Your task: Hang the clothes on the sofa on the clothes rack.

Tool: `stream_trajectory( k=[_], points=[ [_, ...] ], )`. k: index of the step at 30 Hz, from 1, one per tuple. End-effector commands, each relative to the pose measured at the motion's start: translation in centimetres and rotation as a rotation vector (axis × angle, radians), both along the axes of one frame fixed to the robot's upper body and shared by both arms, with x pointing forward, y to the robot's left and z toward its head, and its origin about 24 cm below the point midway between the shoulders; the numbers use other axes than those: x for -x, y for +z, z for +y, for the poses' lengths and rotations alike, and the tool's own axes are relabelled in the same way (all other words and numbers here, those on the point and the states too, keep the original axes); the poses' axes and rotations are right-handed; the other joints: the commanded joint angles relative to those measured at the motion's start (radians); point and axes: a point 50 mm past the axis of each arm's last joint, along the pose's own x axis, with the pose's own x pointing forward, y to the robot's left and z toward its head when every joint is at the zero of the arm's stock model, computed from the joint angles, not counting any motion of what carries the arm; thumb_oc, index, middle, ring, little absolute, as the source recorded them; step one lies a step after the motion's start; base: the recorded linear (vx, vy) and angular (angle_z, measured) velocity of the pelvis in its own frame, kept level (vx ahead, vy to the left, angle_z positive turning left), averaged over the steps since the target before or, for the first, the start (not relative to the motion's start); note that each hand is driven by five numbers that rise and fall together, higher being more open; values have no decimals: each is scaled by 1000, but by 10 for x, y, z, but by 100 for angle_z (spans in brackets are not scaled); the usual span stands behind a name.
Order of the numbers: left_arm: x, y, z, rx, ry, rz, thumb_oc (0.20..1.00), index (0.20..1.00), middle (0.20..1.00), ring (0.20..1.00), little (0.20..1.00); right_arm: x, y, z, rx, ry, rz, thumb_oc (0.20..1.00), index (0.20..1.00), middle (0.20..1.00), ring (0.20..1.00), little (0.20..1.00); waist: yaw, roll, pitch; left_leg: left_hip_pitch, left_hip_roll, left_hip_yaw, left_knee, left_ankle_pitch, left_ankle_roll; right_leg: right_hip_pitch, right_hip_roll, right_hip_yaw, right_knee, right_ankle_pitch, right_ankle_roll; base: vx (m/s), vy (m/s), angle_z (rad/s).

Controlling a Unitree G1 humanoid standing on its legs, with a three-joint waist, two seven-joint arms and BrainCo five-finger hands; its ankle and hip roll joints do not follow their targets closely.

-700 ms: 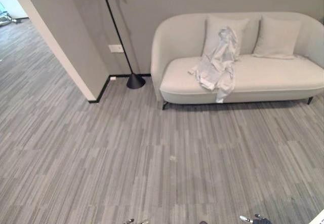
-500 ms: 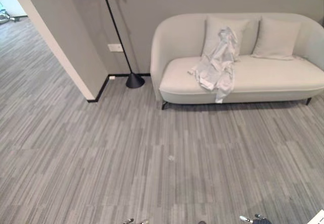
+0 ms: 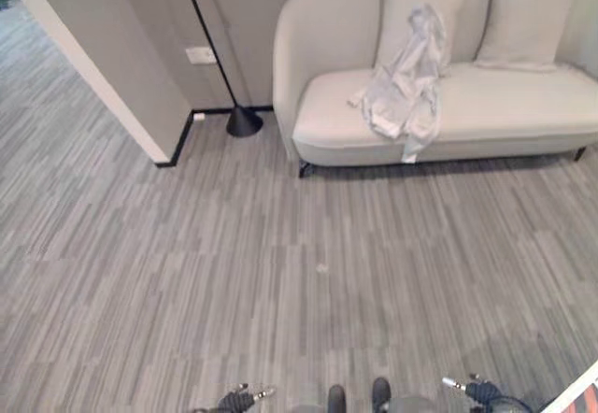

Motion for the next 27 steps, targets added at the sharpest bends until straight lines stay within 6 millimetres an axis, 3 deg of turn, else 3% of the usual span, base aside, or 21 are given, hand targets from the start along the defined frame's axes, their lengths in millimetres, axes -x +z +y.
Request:
stream_trajectory(
  k=[1,3,5,7,9,12,14,15,16,19,20,21,22,23,24,25,27],
  points=[
    [-10,7,14,-15,60,-60,1000,1000,1000,1000,1000,-9,3,-1,2,11,-38,1000,1000,1000,1000,1000,-8,-42,12,37,-4,-112,38,-85,-6,-105,-144,72,84,261,78,142,60,-5],
    [-14,8,13,-13,52,-74,1000,1000,1000,1000,1000,-10,4,-2,2,4,-45,1000,1000,1000,1000,1000,-14,-39,13,53,-1,-120,32,-96,-9,-137,-139,70,76,242,71,224,6,11],
    [-24,11,11,-12,39,-108,1000,1000,1000,1000,1000,-15,7,-5,8,1,-66,1000,1000,1000,1000,1000,-43,-42,20,128,-1,-156,4,-140,-23,-174,-110,41,-109,241,84,403,-74,0],
    [-26,12,11,-20,31,-111,1000,1000,1000,1000,1000,-17,8,-6,11,-1,-74,1000,1000,1000,1000,1000,-78,-51,25,190,1,-188,4,-191,-34,-219,-87,-1,-296,291,105,482,-129,-11],
    [-24,11,11,-18,20,-103,1000,1000,1000,1000,1000,-14,7,-5,8,0,-69,1000,1000,1000,1000,1000,-107,-40,25,243,30,-214,4,-227,-50,-222,-55,-52,-427,310,123,503,-142,12],
    [-15,8,10,-15,2,-75,1000,1000,1000,1000,1000,-1,6,-12,23,-17,-39,1000,1000,1000,1000,1000,-122,-43,0,285,56,-246,4,-254,-66,-211,-63,-109,-457,323,121,448,-193,52],
    [-12,7,11,-15,9,-71,1000,1000,1000,1000,1000,1,5,-12,22,-15,-34,1000,1000,1000,1000,1000,-119,-44,-8,285,70,-245,4,-244,-69,-198,-62,-120,-449,342,110,299,-157,63],
    [-8,6,10,-15,15,-60,1000,1000,1000,1000,1000,4,5,-13,24,-14,-29,1000,1000,1000,1000,1000,-123,-38,-25,293,101,-235,4,-212,-85,-182,-49,-125,-450,346,95,425,-242,40],
    [-4,5,10,-11,32,-53,1000,1000,1000,1000,1000,4,5,-15,34,-11,-23,1000,1000,1000,1000,1000,-118,-17,-43,259,142,-220,80,-133,-117,-158,-28,-123,-433,340,80,558,-313,8],
    [2,4,13,-7,70,-40,1000,1000,1000,1000,1000,7,5,-17,32,-29,-24,1000,1000,1000,1000,1000,-110,2,-63,204,182,-204,256,44,-166,-93,2,-125,-415,297,41,496,-236,12],
    [4,4,14,-7,80,-39,1000,1000,1000,1000,1000,8,5,-17,27,-33,-29,1000,1000,1000,1000,1000,-109,-3,-61,176,189,-186,327,97,-176,-58,11,-123,-416,275,22,307,-157,-4],
    [4,4,14,-8,80,-39,1000,1000,1000,1000,1000,8,5,-17,26,-33,-29,1000,1000,1000,1000,1000,-112,-7,-62,174,185,-188,325,101,-176,-60,6,-123,-415,275,23,417,-271,-11],
    [2,5,18,-13,97,-48,1000,1000,1000,1000,1000,5,7,-19,33,-43,-45,1000,1000,1000,1000,1000,-100,-28,-41,74,199,-147,514,178,-171,11,21,-101,-428,233,-17,366,-269,9],
    [1,6,19,-16,101,-52,1000,1000,1000,1000,1000,3,7,-19,35,-43,-46,1000,1000,1000,1000,1000,-98,-44,-36,38,207,-119,572,192,-153,37,21,-93,-433,215,-30,591,-412,16],
    [1,7,21,-22,106,-51,1000,1000,1000,1000,1000,-4,9,-20,39,-44,-63,1000,1000,1000,1000,1000,-74,-74,-17,-54,213,-74,674,164,-120,93,16,-70,-445,188,-47,428,-275,4],
    [1,7,20,-19,110,-56,1000,1000,1000,1000,1000,-8,11,-20,42,-37,-74,1000,1000,1000,1000,1000,-58,-91,-6,-114,195,-56,699,111,-102,118,7,-58,-448,172,-49,457,-213,-35],
    [1,6,19,-14,116,-57,1000,1000,1000,1000,1000,-15,13,-20,44,-13,-92,1000,1000,1000,1000,1000,-27,-110,11,-213,155,-36,668,54,-89,175,-8,-32,-454,145,-45,366,-31,-50]
  ],
)
